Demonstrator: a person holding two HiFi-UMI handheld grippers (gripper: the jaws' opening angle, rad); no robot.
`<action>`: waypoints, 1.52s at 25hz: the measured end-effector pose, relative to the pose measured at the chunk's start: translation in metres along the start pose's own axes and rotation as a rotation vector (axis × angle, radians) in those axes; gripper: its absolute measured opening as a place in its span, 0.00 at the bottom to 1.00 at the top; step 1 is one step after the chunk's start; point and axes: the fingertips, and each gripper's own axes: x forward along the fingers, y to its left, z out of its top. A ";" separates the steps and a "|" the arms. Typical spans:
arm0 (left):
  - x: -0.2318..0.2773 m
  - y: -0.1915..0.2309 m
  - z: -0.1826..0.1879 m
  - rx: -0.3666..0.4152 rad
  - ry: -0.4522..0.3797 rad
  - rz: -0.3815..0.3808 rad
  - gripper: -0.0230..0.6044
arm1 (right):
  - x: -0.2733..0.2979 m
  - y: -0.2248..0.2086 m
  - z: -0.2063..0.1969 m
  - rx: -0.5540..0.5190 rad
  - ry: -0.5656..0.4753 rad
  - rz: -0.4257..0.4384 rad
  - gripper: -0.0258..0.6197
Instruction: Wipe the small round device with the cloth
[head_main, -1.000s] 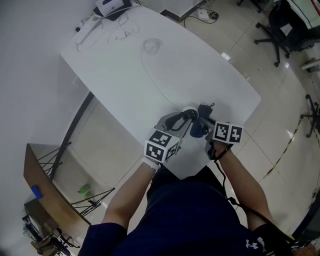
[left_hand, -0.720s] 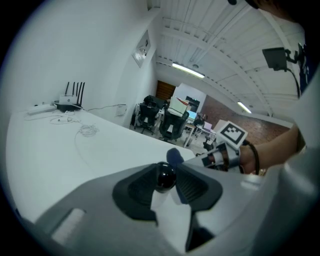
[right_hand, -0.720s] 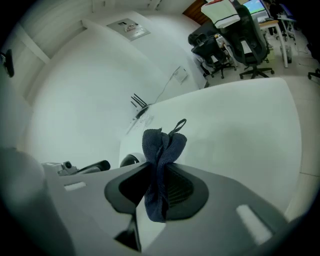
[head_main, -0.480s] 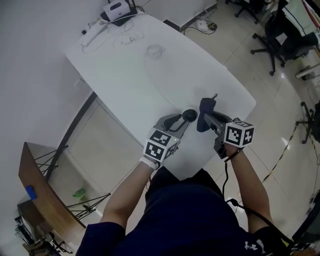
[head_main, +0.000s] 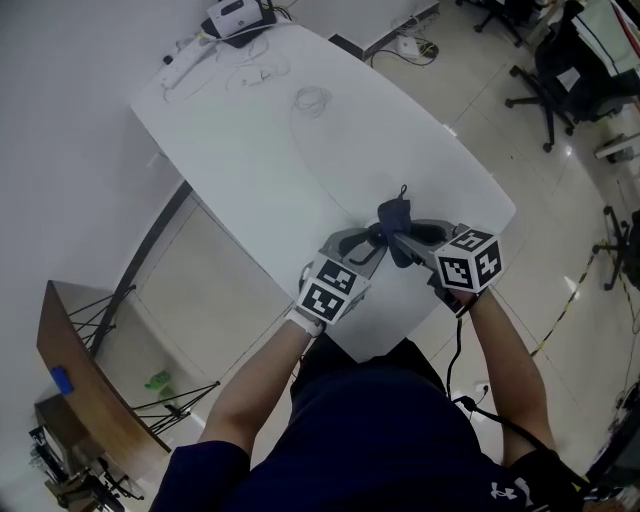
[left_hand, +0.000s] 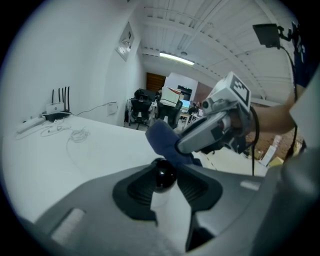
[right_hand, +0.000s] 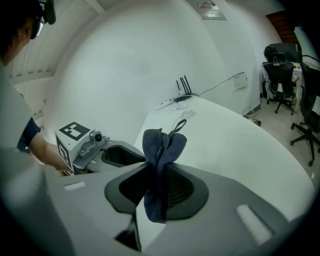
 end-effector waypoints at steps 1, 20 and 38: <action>0.001 0.000 -0.001 -0.006 0.003 -0.004 0.24 | 0.000 -0.003 0.000 0.002 0.009 0.001 0.18; 0.003 -0.002 -0.003 -0.049 -0.018 0.032 0.24 | 0.026 -0.060 -0.032 0.068 0.182 0.081 0.18; -0.010 0.012 -0.001 -0.105 -0.032 0.055 0.26 | 0.064 -0.066 -0.076 0.134 0.358 -0.048 0.18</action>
